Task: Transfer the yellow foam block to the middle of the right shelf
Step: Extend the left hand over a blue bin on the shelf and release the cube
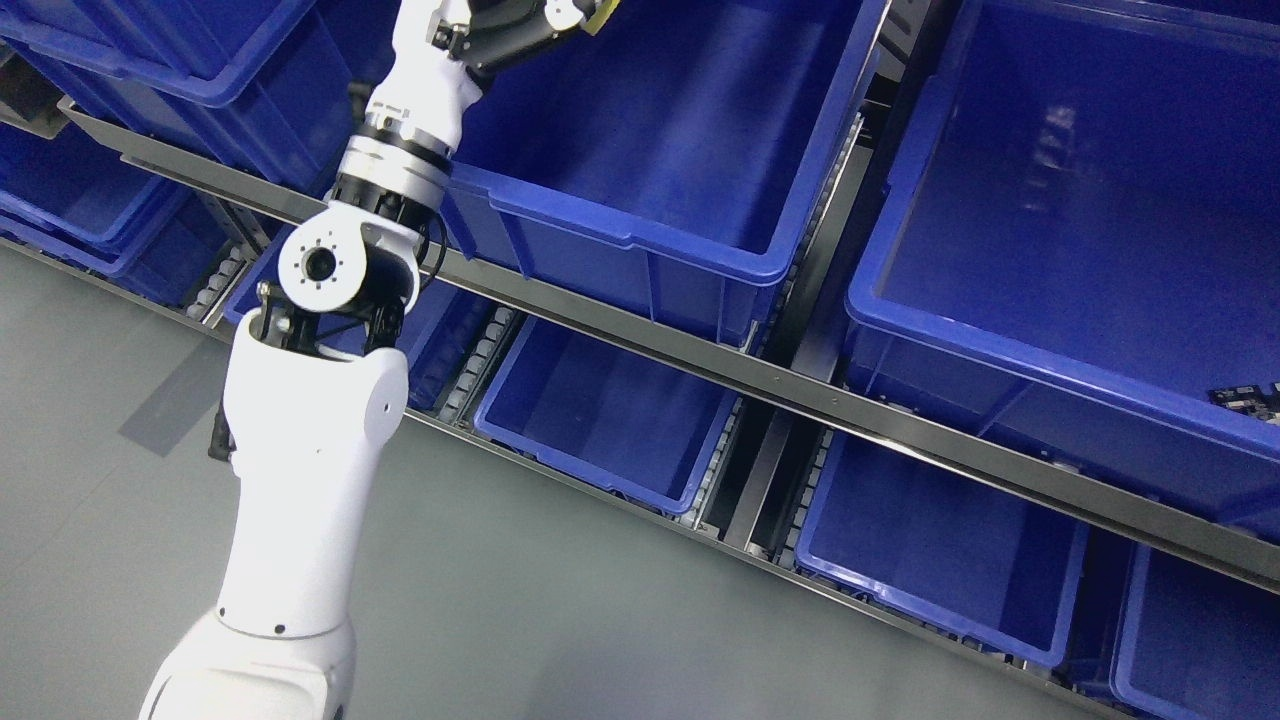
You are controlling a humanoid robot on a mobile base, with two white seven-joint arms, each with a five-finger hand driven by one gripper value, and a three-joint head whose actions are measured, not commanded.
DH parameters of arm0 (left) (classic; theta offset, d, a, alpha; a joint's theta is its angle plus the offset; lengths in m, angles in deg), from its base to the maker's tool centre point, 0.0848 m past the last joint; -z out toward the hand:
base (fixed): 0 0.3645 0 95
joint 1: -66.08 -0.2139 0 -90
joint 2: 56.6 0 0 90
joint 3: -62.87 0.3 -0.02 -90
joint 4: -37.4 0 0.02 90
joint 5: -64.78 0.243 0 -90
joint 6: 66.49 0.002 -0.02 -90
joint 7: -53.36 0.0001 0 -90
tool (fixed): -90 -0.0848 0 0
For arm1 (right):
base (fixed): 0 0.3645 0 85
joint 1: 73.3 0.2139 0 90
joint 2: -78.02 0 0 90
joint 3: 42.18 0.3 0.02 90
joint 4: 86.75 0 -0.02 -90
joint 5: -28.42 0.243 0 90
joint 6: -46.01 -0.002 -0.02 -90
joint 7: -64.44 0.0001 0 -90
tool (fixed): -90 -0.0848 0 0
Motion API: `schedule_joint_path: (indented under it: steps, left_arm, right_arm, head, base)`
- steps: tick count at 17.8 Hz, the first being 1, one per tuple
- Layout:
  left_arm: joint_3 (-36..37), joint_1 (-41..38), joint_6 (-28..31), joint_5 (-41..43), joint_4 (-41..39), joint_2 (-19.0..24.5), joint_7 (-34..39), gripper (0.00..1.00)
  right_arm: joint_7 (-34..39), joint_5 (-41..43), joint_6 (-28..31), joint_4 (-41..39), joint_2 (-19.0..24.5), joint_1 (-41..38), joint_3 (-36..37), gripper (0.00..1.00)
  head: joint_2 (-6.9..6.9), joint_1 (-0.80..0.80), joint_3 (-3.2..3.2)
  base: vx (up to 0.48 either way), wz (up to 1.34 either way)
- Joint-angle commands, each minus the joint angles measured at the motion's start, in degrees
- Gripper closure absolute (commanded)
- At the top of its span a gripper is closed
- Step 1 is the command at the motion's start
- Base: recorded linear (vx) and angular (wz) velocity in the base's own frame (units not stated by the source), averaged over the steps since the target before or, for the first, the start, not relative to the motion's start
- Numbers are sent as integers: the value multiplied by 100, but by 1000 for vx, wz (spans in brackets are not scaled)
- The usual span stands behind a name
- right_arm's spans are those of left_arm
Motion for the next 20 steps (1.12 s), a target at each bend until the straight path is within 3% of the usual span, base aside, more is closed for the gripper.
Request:
schedule_joint_path:
  steps: [1,5,8,9,14,17,20]
  left_arm:
    - [391,942,393,-21,1668,100,128,66]
    - [576,916,393,-21,2127,100,128,52]
    - [839,942,454,23,2330,100,66,11]
    - [901,942,490,23,2356,100,49,3]
    - [849,934,359,14,2313,100,66,0]
    - [340,812,-833,5,1893,100,49,0]
    - [-135,224,-1004,5,1041,100,66,0]
  right_arm:
    - [-2,0,-3,-100,-100,9,0,0]
    - [-2,0,-3,-100,-100,18,0,0]
    - [-2,0,-3,-100,-100,9,0,0]
    - [-2,0,-3,-100,-100,9,0,0]
    - [-2,0,-3,-100,-100,9,0,0]
    - [-2,0,-3,-100,-100,9,0,0]
    - [-2,0,-3,-100,-100,9,0,0]
  head:
    - [0,0,0]
    - [0,0,0]
    - [0,0,0]
    - [0,0,0]
    - [0,0,0]
    - [0,0,0]
    - [1,0,0]
  base:
    - [9,-32]
    - [1,7]
    - [0,0]
    - [0,0]
    - [0,0]
    - [0,0]
    - [0,0]
